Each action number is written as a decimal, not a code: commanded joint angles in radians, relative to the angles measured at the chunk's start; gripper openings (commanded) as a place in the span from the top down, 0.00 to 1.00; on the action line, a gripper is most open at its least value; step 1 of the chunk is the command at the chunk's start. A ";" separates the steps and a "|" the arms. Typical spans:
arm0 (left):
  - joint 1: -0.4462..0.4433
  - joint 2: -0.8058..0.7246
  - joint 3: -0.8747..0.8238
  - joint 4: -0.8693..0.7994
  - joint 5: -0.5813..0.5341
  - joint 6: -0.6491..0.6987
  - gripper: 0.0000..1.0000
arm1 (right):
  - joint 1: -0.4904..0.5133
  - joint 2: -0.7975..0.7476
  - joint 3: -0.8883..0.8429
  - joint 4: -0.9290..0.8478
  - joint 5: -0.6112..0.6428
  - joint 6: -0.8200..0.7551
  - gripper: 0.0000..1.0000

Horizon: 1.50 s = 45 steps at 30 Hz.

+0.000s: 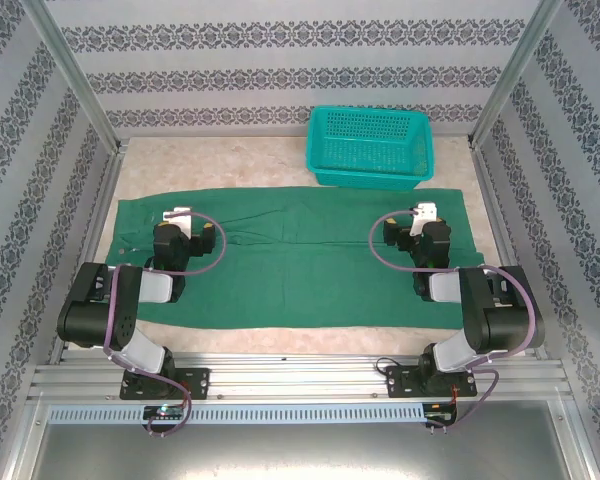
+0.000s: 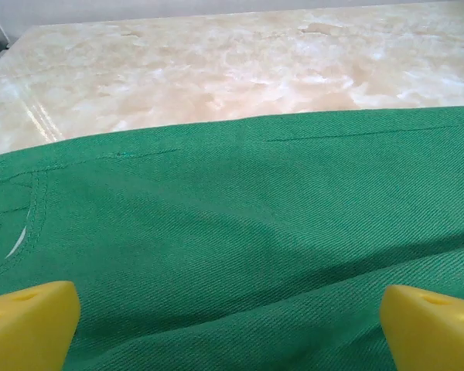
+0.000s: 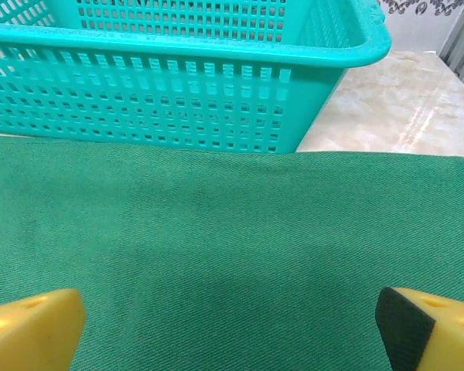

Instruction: Roll up the long pants

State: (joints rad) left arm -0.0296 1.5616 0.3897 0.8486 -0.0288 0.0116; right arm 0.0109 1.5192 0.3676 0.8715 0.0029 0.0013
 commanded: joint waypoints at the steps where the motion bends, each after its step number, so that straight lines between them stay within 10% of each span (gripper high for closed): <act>1: 0.018 -0.001 0.020 -0.011 0.017 -0.012 0.00 | 0.009 -0.012 0.018 0.015 0.008 0.016 0.02; 16: 0.030 -0.011 0.033 -0.042 0.037 -0.019 0.00 | -0.002 -0.020 0.034 -0.020 0.024 0.034 0.02; 20: 0.030 -0.086 0.279 -0.569 -0.148 -0.049 0.00 | 0.010 -0.046 0.028 -0.020 0.149 0.070 0.02; 22: 0.030 -0.075 0.396 -0.713 -0.257 -0.066 0.00 | 0.017 -0.070 0.068 -0.104 0.200 0.074 0.02; 28: 0.050 -0.121 0.498 -0.908 0.073 -0.270 0.00 | -0.002 -0.242 0.399 -0.816 0.289 0.259 0.02; 33: 0.051 -0.207 0.526 -1.170 0.062 -0.381 0.01 | 0.014 -0.410 0.440 -1.026 0.250 0.375 0.02; 38: 0.053 -0.383 0.458 -1.440 -0.073 -0.443 0.38 | 0.003 -0.476 0.490 -1.403 0.416 0.539 0.02; 41: 0.067 -0.470 0.423 -1.557 -0.123 -0.527 0.11 | -0.010 -0.463 0.515 -1.575 0.476 0.592 0.02; 45: 0.104 -0.533 0.396 -1.635 -0.098 -0.621 0.00 | -0.095 -0.462 0.524 -1.671 0.380 0.670 0.02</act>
State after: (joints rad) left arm 0.0452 1.0569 0.8066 -0.6323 -0.1024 -0.5003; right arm -0.0360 1.0634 0.8551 -0.6121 0.3912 0.5713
